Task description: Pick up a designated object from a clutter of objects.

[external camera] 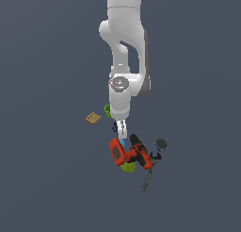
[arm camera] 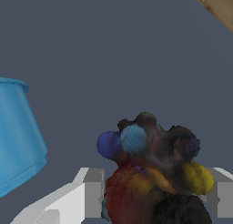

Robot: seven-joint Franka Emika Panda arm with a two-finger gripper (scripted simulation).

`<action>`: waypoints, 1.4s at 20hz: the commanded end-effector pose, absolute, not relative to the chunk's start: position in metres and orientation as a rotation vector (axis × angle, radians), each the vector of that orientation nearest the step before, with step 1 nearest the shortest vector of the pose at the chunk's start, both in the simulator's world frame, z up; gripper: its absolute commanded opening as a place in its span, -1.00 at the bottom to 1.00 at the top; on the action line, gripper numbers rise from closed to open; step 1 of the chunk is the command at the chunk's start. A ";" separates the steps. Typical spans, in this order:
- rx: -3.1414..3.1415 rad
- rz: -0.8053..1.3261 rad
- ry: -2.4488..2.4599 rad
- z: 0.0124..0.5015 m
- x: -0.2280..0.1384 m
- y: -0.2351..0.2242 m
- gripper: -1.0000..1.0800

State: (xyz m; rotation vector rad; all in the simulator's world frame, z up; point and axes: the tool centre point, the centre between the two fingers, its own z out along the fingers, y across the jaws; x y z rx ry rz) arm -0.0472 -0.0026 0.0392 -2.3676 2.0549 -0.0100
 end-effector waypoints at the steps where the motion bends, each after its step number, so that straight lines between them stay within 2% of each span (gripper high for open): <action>1: -2.366 -0.012 2.054 0.046 -0.047 -0.005 -1.00; 11: -2.366 -0.009 2.055 0.098 -0.056 -0.024 -1.00; 28: -2.368 -0.004 2.059 0.255 -0.078 -0.082 -1.00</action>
